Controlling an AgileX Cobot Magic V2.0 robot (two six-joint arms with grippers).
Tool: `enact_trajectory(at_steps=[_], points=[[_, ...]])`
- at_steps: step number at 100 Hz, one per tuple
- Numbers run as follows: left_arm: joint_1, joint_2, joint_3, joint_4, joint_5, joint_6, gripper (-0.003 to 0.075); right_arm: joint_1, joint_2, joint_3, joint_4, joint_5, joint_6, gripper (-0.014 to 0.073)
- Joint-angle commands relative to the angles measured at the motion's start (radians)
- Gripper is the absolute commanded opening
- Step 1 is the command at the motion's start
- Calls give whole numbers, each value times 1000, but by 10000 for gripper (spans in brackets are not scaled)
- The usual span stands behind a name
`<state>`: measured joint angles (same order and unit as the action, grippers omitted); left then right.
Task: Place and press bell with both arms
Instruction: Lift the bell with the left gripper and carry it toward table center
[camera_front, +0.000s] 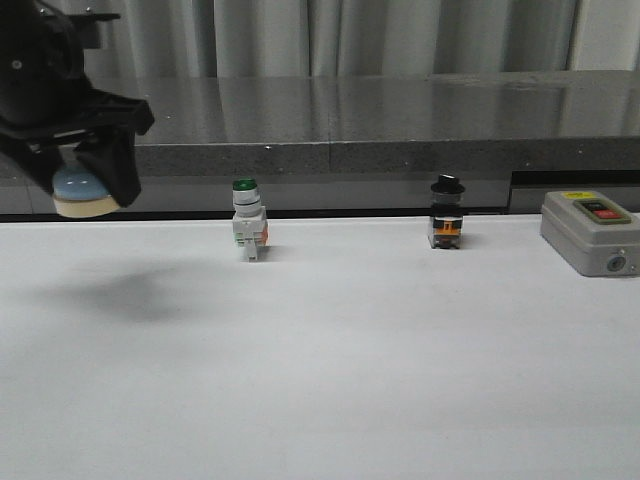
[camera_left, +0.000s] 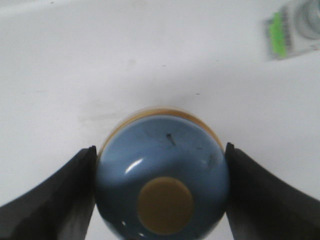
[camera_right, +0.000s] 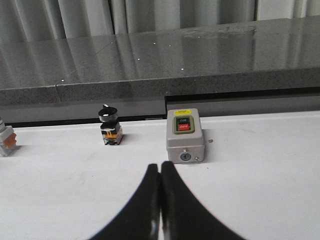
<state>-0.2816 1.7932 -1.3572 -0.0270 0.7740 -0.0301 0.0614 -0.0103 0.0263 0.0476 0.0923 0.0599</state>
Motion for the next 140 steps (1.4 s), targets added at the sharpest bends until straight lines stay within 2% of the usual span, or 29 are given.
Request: enact_trajectory(at_steps=[1, 27, 56, 82, 126, 133, 140], points=[[-66, -72, -30, -7, -1, -3, 133, -7, -20, -14, -2, -82, -13, -60], [-255, -43, -69, -7, -45, -3, 133, -7, -20, -14, -2, -82, -13, -60], [-374, 110, -189, -29, -54, -3, 133, -7, -20, -14, -2, -82, -13, -60], [-402, 229, -265, -78, -55, -4, 133, -7, -20, -14, -2, -82, -13, -60], [-406, 319, -268, -80, -65, -4, 140, -7, -20, -14, -2, -82, -13, -60], [-406, 321, -268, -82, -63, -4, 158, -7, -20, -14, -2, -82, -13, -60], [-406, 323, -268, -82, -59, -4, 218, -7, -20, -14, -2, -82, -13, -60]])
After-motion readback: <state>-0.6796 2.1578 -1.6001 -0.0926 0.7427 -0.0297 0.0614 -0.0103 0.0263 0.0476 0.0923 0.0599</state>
